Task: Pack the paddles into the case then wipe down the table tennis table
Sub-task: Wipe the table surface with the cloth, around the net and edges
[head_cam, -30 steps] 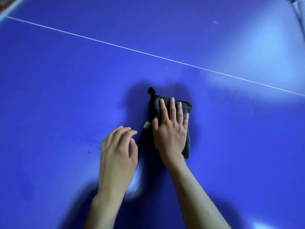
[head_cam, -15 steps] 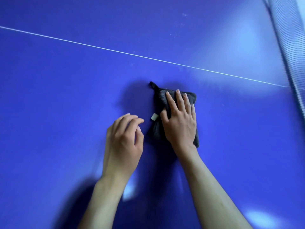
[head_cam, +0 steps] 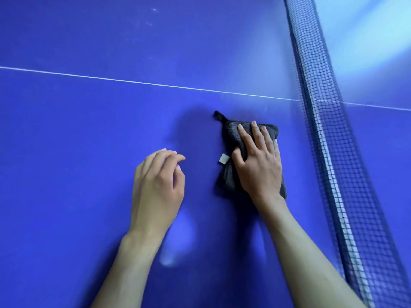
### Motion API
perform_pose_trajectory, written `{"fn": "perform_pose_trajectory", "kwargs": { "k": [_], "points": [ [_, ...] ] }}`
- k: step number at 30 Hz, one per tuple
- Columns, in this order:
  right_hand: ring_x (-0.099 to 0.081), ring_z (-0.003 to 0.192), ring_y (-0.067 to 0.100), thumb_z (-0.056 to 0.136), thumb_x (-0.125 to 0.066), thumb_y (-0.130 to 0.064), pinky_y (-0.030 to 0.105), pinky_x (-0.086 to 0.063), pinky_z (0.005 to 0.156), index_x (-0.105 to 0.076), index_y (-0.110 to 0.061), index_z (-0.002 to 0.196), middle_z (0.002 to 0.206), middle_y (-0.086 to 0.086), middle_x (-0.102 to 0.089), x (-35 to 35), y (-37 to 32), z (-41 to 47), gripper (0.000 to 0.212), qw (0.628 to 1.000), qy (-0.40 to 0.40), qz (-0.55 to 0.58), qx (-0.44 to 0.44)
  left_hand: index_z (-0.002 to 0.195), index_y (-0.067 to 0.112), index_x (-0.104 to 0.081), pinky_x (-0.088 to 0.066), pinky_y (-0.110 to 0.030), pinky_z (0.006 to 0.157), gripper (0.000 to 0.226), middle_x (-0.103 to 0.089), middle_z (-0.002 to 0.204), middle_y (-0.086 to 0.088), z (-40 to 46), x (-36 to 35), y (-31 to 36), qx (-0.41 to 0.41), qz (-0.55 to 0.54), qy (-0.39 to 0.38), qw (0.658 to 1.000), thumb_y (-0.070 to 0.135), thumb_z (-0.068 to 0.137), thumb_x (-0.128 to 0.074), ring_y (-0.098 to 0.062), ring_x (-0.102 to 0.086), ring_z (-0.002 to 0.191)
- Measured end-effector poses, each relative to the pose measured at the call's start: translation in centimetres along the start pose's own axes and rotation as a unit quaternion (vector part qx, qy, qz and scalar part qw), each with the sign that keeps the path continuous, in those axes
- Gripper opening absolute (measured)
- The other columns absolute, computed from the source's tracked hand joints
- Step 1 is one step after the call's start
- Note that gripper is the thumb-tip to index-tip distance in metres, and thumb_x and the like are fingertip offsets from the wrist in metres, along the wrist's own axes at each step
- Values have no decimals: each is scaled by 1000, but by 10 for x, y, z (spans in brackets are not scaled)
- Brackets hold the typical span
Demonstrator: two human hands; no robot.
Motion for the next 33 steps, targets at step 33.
{"fn": "perform_pose_trajectory", "kwargs": {
  "k": [33],
  "points": [
    [-20, 159, 25, 93, -34, -48, 50, -15, 129, -37, -34, 161, 171, 2, -28, -3, 22, 112, 69, 999, 5, -35, -12, 116, 18, -71, -36, -31, 106, 26, -67, 120, 7, 30, 13, -37, 19, 20, 19, 999, 14, 99, -51, -18, -56, 128]
  ]
}}
Point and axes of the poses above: each hand's wrist, its own z-axis towards the middle knuckle, its own x-axis out of the back of the hand, y = z × x, the point moved 3 cm from there along z, towards the middle knuckle
